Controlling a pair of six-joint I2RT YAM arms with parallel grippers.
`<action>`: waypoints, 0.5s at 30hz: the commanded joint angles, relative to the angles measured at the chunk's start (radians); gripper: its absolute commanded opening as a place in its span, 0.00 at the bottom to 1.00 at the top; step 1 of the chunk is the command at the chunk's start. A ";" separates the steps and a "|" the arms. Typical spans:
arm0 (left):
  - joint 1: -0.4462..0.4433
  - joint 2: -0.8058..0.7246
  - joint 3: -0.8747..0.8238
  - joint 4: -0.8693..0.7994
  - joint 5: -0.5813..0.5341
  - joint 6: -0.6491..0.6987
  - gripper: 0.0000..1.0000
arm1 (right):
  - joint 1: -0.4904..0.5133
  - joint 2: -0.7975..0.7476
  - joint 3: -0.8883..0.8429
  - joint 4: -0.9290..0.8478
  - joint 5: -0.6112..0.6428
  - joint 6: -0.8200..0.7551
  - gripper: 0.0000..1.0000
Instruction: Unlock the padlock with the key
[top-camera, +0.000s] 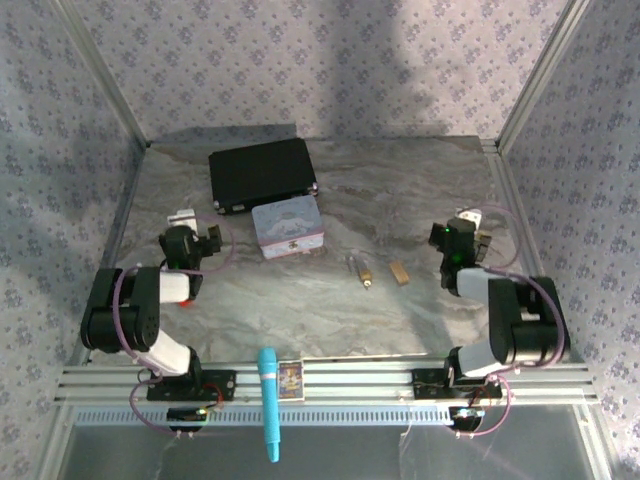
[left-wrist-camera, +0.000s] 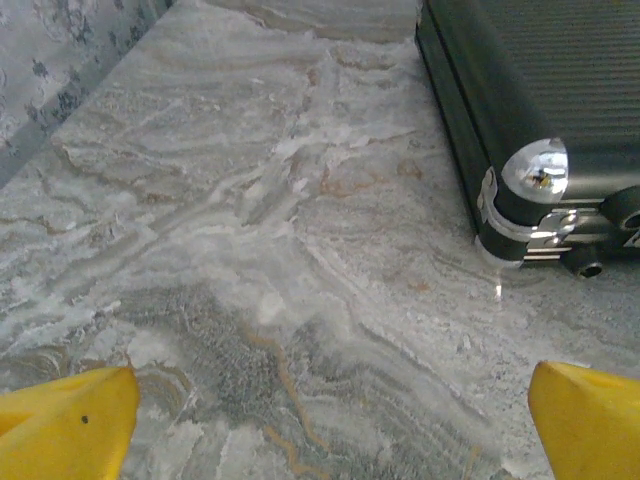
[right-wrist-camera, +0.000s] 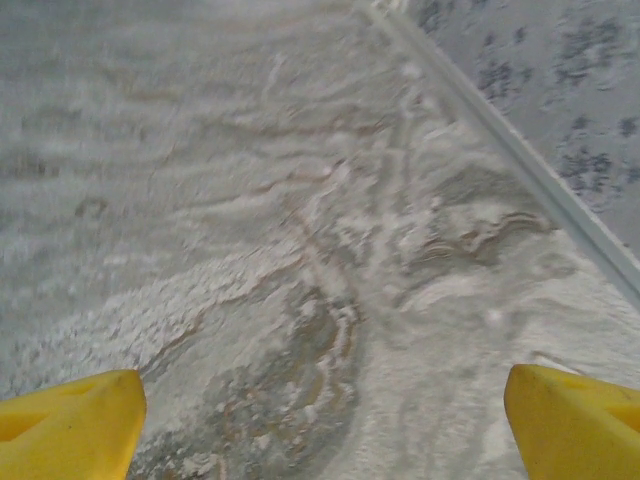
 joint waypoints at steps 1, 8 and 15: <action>-0.028 -0.004 -0.011 0.067 -0.038 0.026 1.00 | 0.019 0.008 0.022 0.052 0.066 -0.042 0.96; -0.056 0.000 -0.027 0.107 -0.118 0.029 1.00 | 0.007 0.012 0.036 0.035 0.048 -0.038 1.00; -0.042 -0.001 -0.018 0.086 -0.098 0.019 1.00 | -0.081 0.039 0.118 -0.082 -0.319 -0.108 1.00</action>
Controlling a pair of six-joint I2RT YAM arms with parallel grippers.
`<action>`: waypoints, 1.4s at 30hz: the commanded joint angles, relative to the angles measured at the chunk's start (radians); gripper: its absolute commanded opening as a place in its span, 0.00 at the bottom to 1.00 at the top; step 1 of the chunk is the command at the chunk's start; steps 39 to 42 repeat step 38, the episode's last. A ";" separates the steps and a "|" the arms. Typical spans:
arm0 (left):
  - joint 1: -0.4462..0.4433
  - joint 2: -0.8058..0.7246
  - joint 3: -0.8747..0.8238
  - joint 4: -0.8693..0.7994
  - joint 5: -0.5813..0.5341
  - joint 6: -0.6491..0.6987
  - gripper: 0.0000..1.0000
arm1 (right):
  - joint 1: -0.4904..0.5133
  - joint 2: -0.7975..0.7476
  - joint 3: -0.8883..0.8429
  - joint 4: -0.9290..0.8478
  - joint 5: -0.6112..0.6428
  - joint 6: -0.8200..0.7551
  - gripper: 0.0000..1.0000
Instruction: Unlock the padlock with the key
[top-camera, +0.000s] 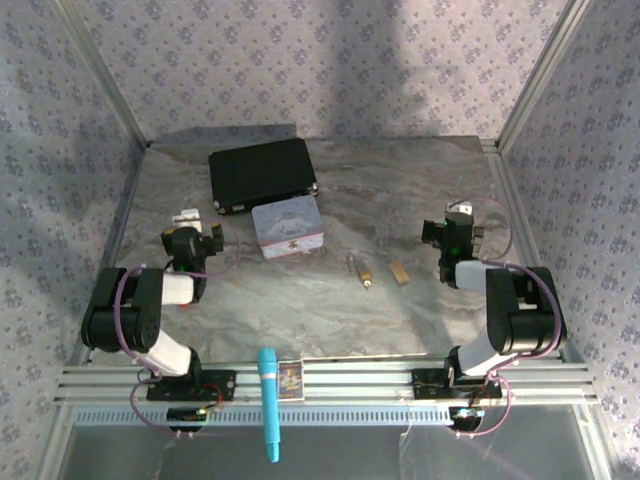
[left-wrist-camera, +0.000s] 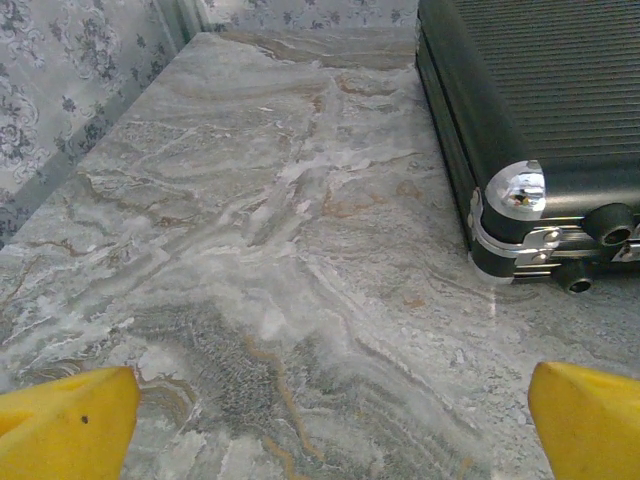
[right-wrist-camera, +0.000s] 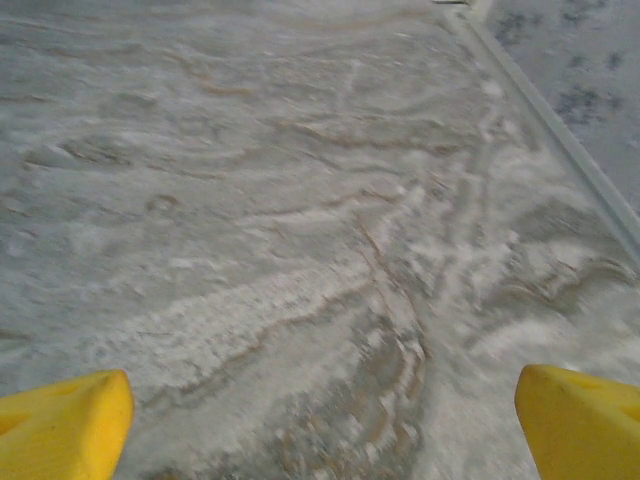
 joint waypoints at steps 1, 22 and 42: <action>0.010 0.000 0.001 0.032 -0.005 0.001 1.00 | -0.037 0.015 0.050 -0.059 -0.151 -0.031 1.00; 0.016 -0.002 0.004 0.025 0.011 -0.002 1.00 | -0.043 0.000 -0.131 0.235 -0.233 -0.058 1.00; 0.045 -0.004 0.010 0.006 0.075 -0.013 1.00 | -0.045 -0.001 -0.131 0.239 -0.237 -0.058 1.00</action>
